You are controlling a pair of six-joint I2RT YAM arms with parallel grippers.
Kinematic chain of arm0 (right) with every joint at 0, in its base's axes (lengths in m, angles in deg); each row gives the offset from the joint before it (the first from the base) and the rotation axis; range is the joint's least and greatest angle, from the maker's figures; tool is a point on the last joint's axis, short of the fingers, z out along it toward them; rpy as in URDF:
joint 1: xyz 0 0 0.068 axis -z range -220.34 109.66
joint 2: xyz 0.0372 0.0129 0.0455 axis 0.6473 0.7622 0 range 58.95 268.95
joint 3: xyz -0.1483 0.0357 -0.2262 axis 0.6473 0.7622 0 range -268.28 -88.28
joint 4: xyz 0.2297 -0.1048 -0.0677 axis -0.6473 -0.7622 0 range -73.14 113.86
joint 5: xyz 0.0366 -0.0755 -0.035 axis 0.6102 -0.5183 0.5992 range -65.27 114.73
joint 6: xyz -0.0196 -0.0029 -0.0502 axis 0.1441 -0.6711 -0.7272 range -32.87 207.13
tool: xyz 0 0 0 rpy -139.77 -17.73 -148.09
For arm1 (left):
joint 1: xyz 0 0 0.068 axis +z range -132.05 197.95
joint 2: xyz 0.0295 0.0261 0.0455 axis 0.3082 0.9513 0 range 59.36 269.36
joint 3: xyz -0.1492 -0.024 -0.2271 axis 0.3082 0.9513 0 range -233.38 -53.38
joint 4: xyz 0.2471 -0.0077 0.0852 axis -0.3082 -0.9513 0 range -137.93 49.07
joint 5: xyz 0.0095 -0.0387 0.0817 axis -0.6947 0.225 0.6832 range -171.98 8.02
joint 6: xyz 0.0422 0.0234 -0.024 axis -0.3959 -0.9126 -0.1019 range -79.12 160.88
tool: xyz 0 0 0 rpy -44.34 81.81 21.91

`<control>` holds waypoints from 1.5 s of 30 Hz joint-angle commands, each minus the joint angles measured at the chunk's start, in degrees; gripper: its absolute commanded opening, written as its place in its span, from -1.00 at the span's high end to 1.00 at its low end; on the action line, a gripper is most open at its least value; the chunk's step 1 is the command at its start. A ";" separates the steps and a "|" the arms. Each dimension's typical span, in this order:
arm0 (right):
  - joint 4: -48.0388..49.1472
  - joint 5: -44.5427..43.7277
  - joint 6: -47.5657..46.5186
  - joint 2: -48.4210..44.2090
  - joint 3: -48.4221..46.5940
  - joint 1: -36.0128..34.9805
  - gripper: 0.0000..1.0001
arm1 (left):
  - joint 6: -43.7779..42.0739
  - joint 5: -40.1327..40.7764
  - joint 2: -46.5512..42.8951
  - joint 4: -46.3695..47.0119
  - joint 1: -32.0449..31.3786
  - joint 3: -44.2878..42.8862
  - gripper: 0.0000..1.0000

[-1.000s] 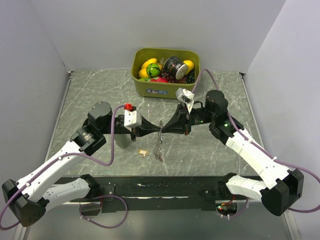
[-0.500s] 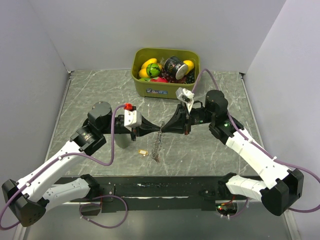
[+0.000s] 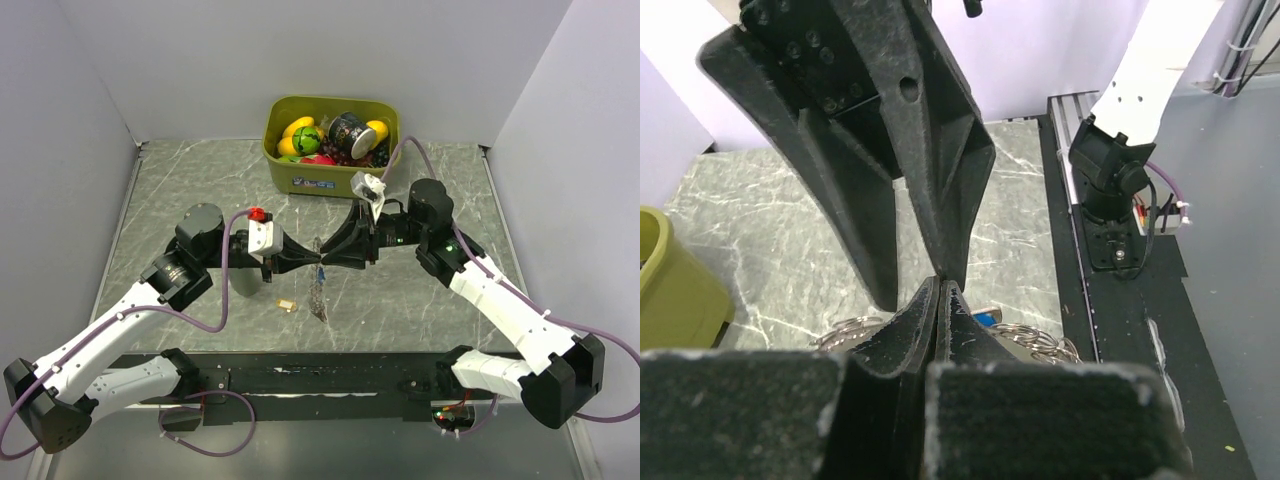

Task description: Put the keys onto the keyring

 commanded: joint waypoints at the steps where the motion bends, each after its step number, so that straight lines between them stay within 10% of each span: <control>1: 2.67 -1.24 0.03 1.05 -1.22 0.18 0.26 | 0.20 -2.26 -0.81 4.53 -0.27 -1.66 0.98; 8: 2.23 -1.15 0.12 1.67 -1.92 0.18 1.00 | 0.99 -2.26 -0.73 5.59 -0.27 -1.31 0.98; 45: 2.94 -8.62 -1.29 -3.25 1.07 0.18 1.00 | -1.73 -0.24 0.15 -1.18 -0.27 0.18 0.98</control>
